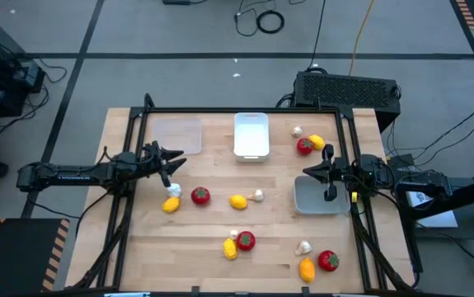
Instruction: Sort produce into baskets
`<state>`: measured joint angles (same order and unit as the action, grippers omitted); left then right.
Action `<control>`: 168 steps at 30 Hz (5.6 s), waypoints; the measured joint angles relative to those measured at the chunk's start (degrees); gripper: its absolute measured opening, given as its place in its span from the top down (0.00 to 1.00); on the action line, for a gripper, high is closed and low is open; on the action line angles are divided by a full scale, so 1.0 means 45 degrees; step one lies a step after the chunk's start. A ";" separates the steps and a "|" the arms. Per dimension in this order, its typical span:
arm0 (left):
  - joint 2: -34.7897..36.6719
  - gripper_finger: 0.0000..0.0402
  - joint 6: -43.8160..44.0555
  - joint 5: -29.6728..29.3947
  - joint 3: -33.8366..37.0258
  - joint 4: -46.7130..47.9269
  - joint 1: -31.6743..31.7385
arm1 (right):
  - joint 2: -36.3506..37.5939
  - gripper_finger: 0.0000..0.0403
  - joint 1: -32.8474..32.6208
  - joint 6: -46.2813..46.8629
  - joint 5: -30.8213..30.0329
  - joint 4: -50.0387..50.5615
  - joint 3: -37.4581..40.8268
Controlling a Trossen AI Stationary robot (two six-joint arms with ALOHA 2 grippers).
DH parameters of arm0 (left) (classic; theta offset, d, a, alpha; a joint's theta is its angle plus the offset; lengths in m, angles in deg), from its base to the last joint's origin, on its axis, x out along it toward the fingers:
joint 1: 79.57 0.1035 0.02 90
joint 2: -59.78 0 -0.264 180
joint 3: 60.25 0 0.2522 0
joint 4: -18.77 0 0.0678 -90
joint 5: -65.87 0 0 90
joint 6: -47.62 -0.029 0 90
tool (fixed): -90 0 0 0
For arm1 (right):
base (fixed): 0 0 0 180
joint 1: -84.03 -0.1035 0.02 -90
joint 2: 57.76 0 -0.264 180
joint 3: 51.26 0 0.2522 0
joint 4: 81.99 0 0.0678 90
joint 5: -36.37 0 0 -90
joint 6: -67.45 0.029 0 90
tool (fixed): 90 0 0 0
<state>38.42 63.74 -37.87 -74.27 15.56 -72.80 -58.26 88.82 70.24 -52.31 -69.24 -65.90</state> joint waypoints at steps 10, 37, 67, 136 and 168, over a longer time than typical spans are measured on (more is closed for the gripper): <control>0.0001 0.56 0.0000 0.0000 -0.0003 0.0000 0.0000 | -0.0002 1.00 -0.0004 0.0000 0.0000 0.0001 -0.0002; 0.0002 0.56 0.3832 0.1070 -0.0003 -0.0420 -0.0019 | -0.0002 1.00 -0.0004 0.0860 0.0003 -0.0011 0.0002; -0.6818 0.56 -0.2046 0.2679 -1.1489 1.1749 0.0031 | -0.4936 1.00 -0.0038 0.2965 -0.0250 -0.3597 -0.1090; -1.0909 0.56 0.6256 -0.0258 -0.9858 1.7141 -0.6130 | -1.9178 1.00 -0.3409 -0.1154 -0.0291 0.0943 -1.2830; -1.2066 0.98 0.5898 -0.1069 -0.9858 1.7594 -0.6130 | -1.9178 1.00 -0.3409 -0.1156 -0.0287 0.1044 -1.2825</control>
<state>-15.88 90.28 -42.67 -118.64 94.73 -100.39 -144.56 73.48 65.04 -53.60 -64.54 -123.61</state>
